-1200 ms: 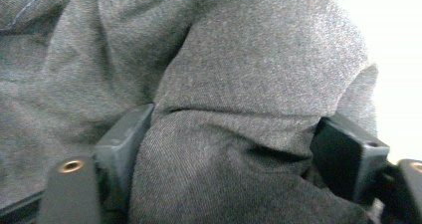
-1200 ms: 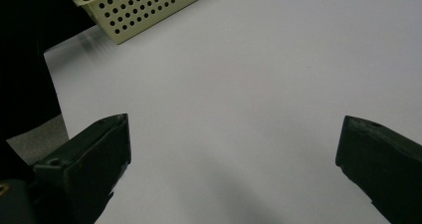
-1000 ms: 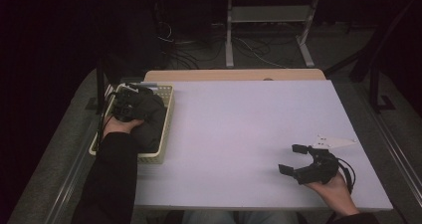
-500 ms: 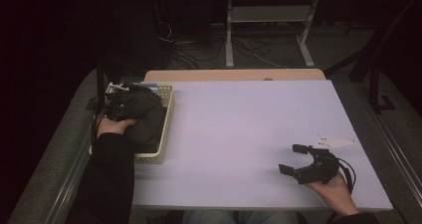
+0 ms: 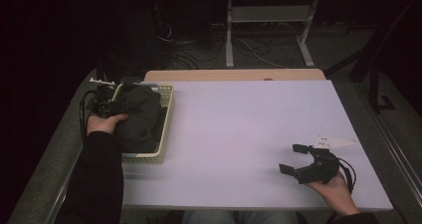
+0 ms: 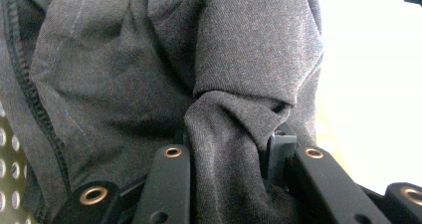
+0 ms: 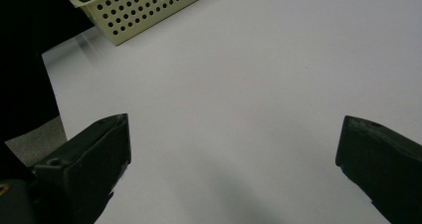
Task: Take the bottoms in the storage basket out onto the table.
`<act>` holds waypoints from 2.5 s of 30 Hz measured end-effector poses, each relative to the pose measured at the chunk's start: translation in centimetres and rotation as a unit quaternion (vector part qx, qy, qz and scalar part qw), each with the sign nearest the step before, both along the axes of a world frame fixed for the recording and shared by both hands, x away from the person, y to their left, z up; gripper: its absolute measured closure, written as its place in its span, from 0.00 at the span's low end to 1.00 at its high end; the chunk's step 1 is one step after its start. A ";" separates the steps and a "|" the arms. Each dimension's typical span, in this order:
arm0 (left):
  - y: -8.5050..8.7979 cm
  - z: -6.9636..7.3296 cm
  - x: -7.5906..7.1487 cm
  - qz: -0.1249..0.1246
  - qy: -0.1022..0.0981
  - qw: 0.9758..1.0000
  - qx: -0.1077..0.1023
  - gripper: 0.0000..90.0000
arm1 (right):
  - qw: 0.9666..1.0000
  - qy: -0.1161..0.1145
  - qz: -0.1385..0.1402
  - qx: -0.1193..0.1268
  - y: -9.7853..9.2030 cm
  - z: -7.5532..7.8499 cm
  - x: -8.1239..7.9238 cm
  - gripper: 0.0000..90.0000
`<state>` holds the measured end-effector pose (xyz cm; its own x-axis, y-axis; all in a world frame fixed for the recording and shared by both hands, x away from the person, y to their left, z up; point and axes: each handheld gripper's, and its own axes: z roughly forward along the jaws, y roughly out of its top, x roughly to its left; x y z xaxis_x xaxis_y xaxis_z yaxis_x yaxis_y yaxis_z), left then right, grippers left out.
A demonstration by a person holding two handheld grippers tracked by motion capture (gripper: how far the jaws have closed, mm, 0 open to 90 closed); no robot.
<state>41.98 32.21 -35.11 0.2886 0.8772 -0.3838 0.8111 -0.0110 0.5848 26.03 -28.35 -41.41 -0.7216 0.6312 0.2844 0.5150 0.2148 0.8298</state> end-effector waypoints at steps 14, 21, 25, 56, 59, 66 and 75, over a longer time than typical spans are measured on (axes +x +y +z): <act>-0.8 4.3 -0.3 -0.033 -0.043 0.998 0.037 0.77 | 1.000 -0.001 0.000 0.001 -0.1 0.0 0.0 0.01; -0.1 5.8 -0.6 -0.040 -0.055 0.997 0.035 0.78 | 1.000 0.000 0.000 0.002 -0.2 0.0 0.0 0.01; 0.3 6.9 -0.7 -0.041 -0.064 0.996 0.036 0.78 | 1.000 0.000 0.000 0.002 -0.2 0.0 -0.1 0.01; 0.6 13.2 -0.5 -0.065 -0.092 0.993 0.046 0.78 | 1.000 0.002 -0.005 0.006 -0.5 -0.1 0.0 0.01; 0.5 14.0 -0.5 -0.073 -0.095 0.992 0.047 0.78 | 1.000 0.002 -0.006 0.007 -0.5 -0.1 0.0 0.01; -0.3 15.6 -0.4 -0.099 -0.099 0.989 0.055 0.78 | 1.000 0.001 -0.006 0.007 -0.5 -0.1 0.0 0.01; -1.0 17.3 -0.5 -0.129 -0.109 0.985 0.044 0.78 | 1.000 0.002 -0.005 0.007 -0.6 -0.1 0.0 0.01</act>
